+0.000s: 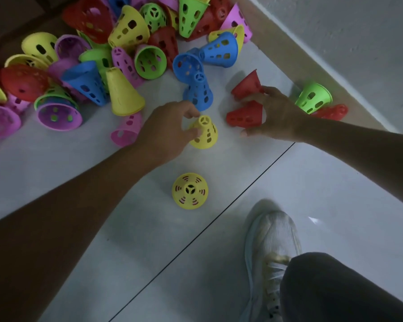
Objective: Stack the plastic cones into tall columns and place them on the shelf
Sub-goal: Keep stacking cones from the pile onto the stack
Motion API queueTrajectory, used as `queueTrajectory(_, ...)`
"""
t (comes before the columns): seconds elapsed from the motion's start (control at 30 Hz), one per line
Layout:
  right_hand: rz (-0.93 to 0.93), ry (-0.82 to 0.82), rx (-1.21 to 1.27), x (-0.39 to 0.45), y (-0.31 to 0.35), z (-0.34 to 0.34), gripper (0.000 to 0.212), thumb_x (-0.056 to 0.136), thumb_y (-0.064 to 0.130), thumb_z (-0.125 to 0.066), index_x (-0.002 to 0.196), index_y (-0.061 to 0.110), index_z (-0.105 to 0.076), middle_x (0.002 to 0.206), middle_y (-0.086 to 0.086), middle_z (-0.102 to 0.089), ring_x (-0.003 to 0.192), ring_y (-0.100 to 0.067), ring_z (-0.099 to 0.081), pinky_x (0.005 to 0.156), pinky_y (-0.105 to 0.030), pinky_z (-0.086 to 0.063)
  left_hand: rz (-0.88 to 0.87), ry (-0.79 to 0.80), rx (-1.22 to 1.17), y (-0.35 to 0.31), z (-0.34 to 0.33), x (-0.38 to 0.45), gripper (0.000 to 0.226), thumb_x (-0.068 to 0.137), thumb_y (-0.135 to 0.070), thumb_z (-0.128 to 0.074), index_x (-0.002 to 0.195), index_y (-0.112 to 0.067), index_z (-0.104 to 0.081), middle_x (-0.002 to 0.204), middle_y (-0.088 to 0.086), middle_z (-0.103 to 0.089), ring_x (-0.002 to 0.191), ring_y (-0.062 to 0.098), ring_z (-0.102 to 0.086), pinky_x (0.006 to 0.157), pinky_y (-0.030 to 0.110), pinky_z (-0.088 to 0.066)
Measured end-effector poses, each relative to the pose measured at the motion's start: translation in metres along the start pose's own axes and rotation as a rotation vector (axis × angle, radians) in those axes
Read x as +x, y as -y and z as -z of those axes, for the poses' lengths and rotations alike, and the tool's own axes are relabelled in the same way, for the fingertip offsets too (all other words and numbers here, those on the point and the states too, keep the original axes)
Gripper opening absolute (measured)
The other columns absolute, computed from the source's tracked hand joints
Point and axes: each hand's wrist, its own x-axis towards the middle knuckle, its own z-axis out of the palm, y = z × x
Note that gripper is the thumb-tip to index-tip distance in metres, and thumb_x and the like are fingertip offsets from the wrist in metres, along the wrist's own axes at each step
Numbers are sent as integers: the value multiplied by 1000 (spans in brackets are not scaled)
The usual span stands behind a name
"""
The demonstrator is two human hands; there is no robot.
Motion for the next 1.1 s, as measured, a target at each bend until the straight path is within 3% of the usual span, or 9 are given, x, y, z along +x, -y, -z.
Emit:
queueTrajectory(0.2, 3, -60, 55, 6, 3, -3, 75, 67, 41, -89, 134, 39, -56, 148, -8, -33, 141, -31, -33, 117, -42, -34, 9, 41, -5, 2, -6, 0, 50, 82, -34, -82, 128, -26, -61, 125, 2, -56, 103, 15, -53, 90, 31, -45)
queueTrajectory(0.4, -36, -108, 35, -1, 10, -8, 68, 67, 46, -88, 129, 31, -63, 137, -10, -38, 129, -30, -43, 110, -36, -39, 27, 30, -20, 2, -12, 0, 38, 88, -33, -76, 120, -18, -61, 124, 0, -61, 101, 15, -55, 85, 30, -44)
queueTrajectory(0.6, -58, -102, 81, -16, 12, -17, 68, 66, 46, -88, 127, 29, -65, 127, -12, -44, 122, -30, -47, 100, -31, -41, 115, -70, -81, 3, 4, -33, 27, 93, -36, -69, 110, -17, -59, 111, -5, -66, 99, 18, -63, 87, 44, -52)
queueTrajectory(0.67, -66, -120, 115, -22, 11, -23, 65, 64, 47, -88, 123, 29, -67, 124, -11, -45, 119, -29, -48, 95, -27, -40, 158, -146, -189, 0, 12, -49, 23, 91, -34, -70, 106, -20, -60, 107, -7, -70, 96, 11, -67, 87, 38, -54)
queueTrajectory(0.77, -109, -143, 245, -34, 8, -37, 75, 49, 64, -84, 114, 29, -71, 118, -8, -55, 105, -23, -59, 85, -24, -47, 151, -256, -261, -8, 25, -77, 18, 91, -28, -72, 103, -22, -62, 99, -11, -72, 91, -3, -67, 82, 16, -51)
queueTrajectory(0.83, -124, -162, 349, -46, 11, -45, 78, 44, 68, -83, 111, 29, -72, 113, -8, -62, 96, -20, -65, 82, -25, -53, 129, -286, -311, -14, 30, -97, 19, 89, -27, -73, 104, -21, -63, 97, -10, -72, 90, -2, -67, 77, 14, -52)
queueTrajectory(0.93, -80, -228, 554, -74, 30, -44, 50, 59, 42, -95, 101, 23, -74, 95, -8, -71, 81, -17, -69, 75, -30, -61, 109, -285, -347, -18, 25, -123, 17, 86, -27, -70, 100, -22, -63, 92, -13, -72, 90, -1, -67, 72, 13, -53)
queueTrajectory(1.0, -37, -279, 720, -96, 47, -40, 35, 67, 24, -94, 96, 22, -74, 82, 6, -73, 70, -12, -69, 66, -30, -61, 99, -267, -324, -19, 17, -136, 16, 83, -32, -68, 97, -27, -61, 93, -21, -69, 89, -3, -66, 73, 15, -52)
queueTrajectory(1.1, -39, -367, 871, -127, 71, -41, 39, 68, 26, -93, 95, 36, -66, 95, 15, -65, 83, -3, -68, 68, -30, -62, 104, -196, -261, -17, 6, -148, 22, 81, -40, -67, 101, -31, -61, 97, -24, -68, 95, 1, -65, 80, 31, -56)
